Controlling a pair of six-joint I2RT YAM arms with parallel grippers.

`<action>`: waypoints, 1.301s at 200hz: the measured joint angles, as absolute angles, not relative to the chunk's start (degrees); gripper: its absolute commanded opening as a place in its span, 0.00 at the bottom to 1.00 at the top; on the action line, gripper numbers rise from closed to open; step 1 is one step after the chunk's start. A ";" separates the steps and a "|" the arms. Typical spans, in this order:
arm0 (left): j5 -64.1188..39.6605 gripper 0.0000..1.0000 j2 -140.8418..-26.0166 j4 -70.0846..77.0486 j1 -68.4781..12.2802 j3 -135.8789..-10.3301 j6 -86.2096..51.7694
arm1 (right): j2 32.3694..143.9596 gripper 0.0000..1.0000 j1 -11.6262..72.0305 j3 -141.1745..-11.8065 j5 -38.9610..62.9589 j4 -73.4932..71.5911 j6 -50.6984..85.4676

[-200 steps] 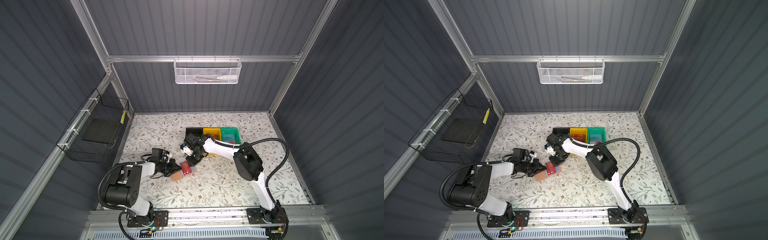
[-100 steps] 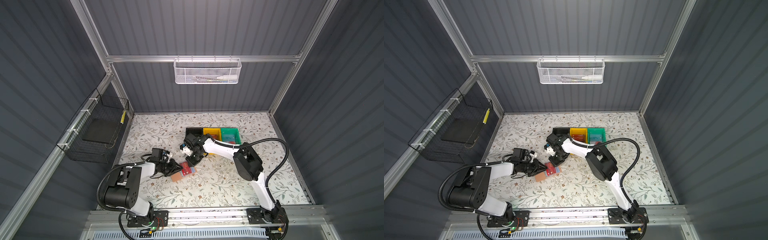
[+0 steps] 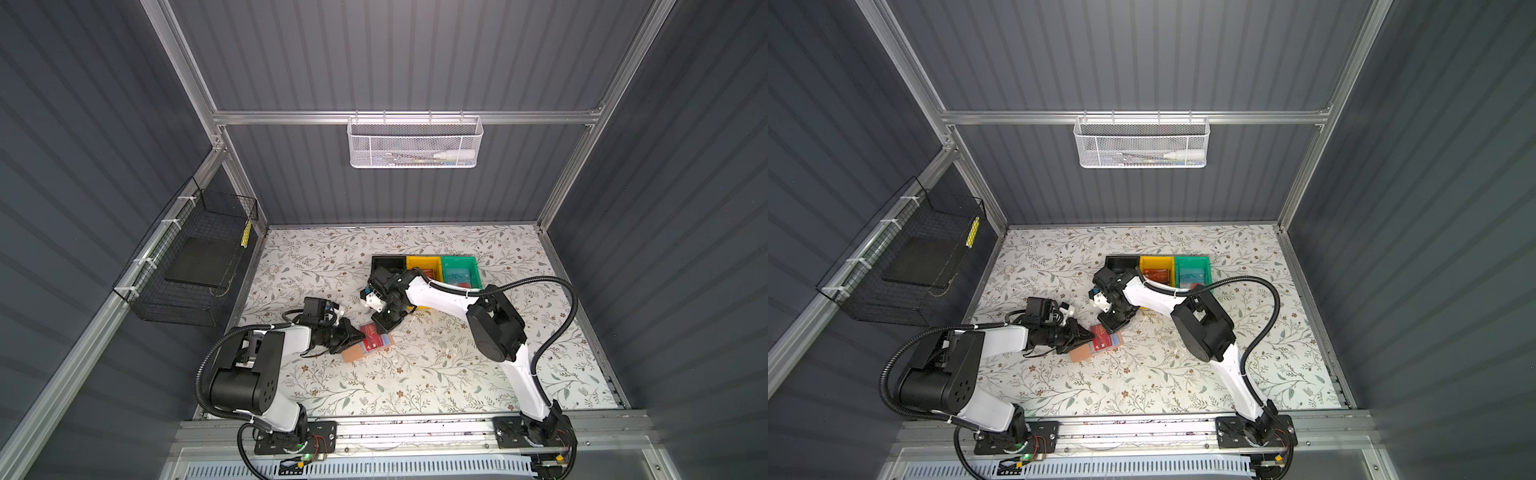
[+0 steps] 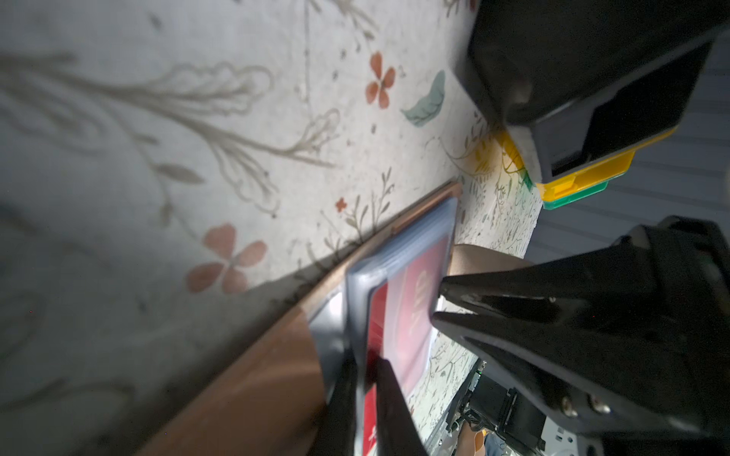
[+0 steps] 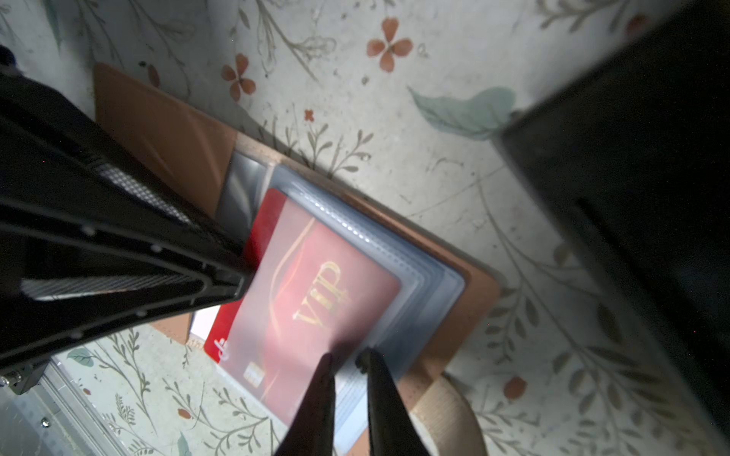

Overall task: Take the credit cards out of the card holder
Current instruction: Take out the credit card from the card holder.

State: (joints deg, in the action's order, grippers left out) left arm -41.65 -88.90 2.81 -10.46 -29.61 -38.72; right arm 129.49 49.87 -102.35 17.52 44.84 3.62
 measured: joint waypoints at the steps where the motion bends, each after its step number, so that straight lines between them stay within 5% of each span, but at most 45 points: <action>1: -41.65 0.10 -88.90 2.81 -10.46 -29.61 -38.72 | 129.49 0.19 49.87 -102.32 17.52 44.84 3.62; 132: -41.67 0.02 -88.82 -0.01 -10.44 -30.39 -36.21 | 129.49 0.19 49.65 -102.35 17.50 45.21 3.64; 166: -42.06 0.22 -88.82 -0.34 -10.46 -30.55 -35.70 | 129.49 0.19 49.65 -102.35 17.58 45.17 3.64; 182: -42.57 0.24 -88.47 -0.36 -10.46 -30.55 -36.12 | 129.51 0.20 49.71 -102.35 17.69 45.08 3.64; 260: -43.33 0.14 -87.72 2.70 -10.48 -29.36 -38.50 | 129.56 0.20 49.76 -102.35 17.87 45.06 3.64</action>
